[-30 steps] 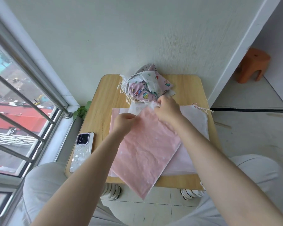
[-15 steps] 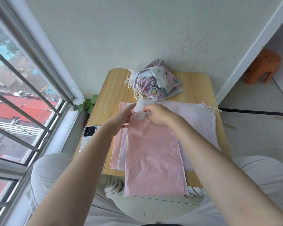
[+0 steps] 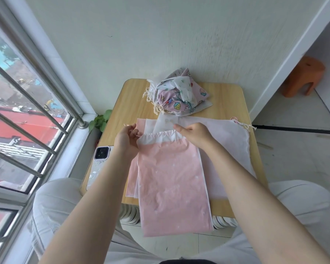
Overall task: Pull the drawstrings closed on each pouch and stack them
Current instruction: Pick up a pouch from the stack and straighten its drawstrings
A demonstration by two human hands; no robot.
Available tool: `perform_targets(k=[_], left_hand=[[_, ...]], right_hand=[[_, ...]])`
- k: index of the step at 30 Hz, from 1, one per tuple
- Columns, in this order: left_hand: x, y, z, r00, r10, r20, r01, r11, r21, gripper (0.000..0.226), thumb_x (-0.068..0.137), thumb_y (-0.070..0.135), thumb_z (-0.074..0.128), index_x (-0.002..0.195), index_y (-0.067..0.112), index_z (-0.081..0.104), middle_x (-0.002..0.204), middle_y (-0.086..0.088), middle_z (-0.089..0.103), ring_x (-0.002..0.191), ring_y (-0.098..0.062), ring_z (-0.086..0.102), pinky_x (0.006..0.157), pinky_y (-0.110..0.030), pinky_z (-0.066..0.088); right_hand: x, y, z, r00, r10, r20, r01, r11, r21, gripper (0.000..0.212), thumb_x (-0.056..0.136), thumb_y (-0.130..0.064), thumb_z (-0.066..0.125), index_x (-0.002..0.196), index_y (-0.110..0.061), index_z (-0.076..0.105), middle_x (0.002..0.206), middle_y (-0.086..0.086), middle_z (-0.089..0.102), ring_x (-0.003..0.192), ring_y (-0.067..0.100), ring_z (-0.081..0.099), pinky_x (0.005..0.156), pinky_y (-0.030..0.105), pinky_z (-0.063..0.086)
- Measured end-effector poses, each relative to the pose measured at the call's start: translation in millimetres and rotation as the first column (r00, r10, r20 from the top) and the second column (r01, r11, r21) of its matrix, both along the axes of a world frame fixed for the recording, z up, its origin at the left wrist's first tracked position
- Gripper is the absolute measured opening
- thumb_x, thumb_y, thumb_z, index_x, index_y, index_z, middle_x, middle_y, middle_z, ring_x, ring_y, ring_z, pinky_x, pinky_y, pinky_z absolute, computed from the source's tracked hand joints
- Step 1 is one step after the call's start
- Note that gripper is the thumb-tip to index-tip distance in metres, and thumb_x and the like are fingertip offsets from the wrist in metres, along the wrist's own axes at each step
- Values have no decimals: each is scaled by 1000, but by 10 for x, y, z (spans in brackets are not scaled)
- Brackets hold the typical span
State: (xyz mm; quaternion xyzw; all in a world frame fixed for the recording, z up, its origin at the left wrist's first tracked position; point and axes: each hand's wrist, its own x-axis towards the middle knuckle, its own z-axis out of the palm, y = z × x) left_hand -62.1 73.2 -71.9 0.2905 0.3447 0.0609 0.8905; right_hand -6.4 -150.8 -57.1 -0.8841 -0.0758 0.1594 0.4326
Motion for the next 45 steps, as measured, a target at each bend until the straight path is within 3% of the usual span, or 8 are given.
perform_targets(k=[3,7,16,24,29,38,42,45], left_hand=[[5,-3,-50,1000,17,-19,-18,1000,-17,17,96,14,46,83,7,54,51,1,35,39,-13,38,42,-19,37],[-23,-20,-71,997,35,-65,-33,999,35,29,100,26,43,80,10,55,53,4,26,39,-10,25,41,-18,25],[-58,23,-117,990,53,-129,-40,994,98,14,92,15,49,83,15,59,50,4,29,37,-12,26,48,-23,36],[-54,-16,-121,989,22,-144,-2,990,144,13,89,15,49,87,20,61,52,5,22,39,-11,17,42,-20,19],[-73,-62,-121,988,19,-151,3,990,144,12,89,15,45,87,19,57,49,5,23,39,-10,18,40,-21,16],[-136,-34,-129,993,17,-118,-2,992,128,12,86,16,49,79,20,58,55,5,29,41,-11,25,41,-21,21],[-186,27,-136,989,140,-55,-141,990,-19,15,83,10,48,72,9,57,62,-2,49,48,-19,53,63,-25,50],[-217,66,-154,973,227,-43,-230,970,-76,17,83,11,47,69,11,55,74,-4,62,73,-23,67,75,-27,53]], right_hand=[[-38,-31,-18,985,-99,-140,113,989,98,60,84,-64,58,61,-24,19,58,-5,19,51,12,22,51,30,16],[-11,-99,-106,951,-157,-267,212,959,188,47,88,-53,58,76,-8,51,75,3,35,68,16,36,57,28,23],[54,-202,-122,896,-162,-412,324,874,362,35,97,-32,55,68,-16,44,57,2,39,45,16,32,47,23,30],[75,-121,-149,964,-122,-234,66,970,-232,17,87,-20,48,76,-9,53,64,10,53,50,23,46,48,22,32],[44,15,-250,993,-102,-64,65,901,-429,28,91,-33,55,103,-7,56,97,8,58,94,31,59,69,28,39],[135,142,-410,942,-324,-84,325,946,-12,23,83,-2,51,101,-12,61,95,5,63,89,25,61,73,30,49],[218,24,-365,740,-517,-431,668,640,379,32,83,8,49,109,-7,60,80,10,60,66,19,58,63,26,49],[250,-46,-393,650,-576,-496,760,504,410,32,83,12,44,107,-3,59,86,17,61,65,24,60,67,32,54]])
